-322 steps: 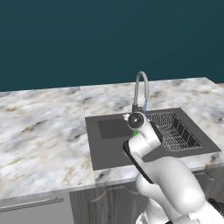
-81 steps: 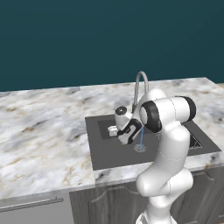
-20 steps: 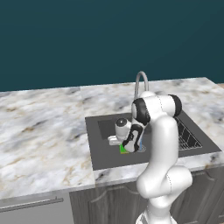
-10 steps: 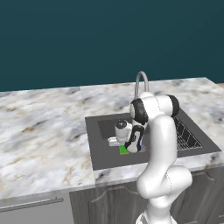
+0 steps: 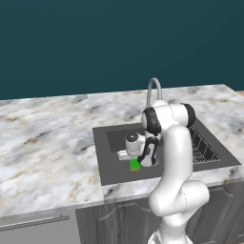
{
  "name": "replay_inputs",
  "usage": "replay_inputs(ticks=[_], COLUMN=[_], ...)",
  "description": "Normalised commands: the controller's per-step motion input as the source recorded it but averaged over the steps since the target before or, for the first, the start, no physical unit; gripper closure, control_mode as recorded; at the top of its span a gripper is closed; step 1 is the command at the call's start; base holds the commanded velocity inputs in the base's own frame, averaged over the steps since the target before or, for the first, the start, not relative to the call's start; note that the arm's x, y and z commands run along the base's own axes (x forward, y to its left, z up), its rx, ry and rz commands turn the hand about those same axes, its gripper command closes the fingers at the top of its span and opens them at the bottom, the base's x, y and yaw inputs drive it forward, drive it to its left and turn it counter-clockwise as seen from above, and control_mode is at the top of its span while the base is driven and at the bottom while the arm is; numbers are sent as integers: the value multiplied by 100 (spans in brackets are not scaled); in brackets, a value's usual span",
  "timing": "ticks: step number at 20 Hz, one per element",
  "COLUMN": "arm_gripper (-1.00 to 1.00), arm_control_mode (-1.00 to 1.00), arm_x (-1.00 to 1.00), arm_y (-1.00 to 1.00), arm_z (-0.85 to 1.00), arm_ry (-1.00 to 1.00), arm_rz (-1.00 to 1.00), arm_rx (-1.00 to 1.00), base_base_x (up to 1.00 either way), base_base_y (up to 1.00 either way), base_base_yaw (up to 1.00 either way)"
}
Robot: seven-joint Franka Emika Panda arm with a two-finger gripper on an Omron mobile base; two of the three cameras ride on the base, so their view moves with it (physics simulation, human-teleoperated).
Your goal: Soak the sponge with water for a few seconds and then drop it inside the sink.
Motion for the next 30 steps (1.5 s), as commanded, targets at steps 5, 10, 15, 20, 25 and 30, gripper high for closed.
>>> replay_inputs(ticks=[5, 10, 15, 20, 25, 30], arm_gripper=[-100, -100, -100, -100, -100, -100], arm_control_mode=[-100, -100, -100, -100, -100, -100], arm_x=[0, 0, 0, 0, 0, 0], arm_y=[0, 0, 0, 0, 0, 0], arm_z=[4, 35, 48, 47, 45, 52], arm_ry=[0, 0, 0, 0, 0, 0], arm_rz=[0, 0, 0, 0, 0, 0], arm_rx=[0, 0, 2, 2, 1, 2], base_base_x=[0, 0, 0, 0, 0, 0], base_base_y=[0, 0, 0, 0, 0, 0], base_base_yaw=[0, 0, 0, 0, 0, 0])
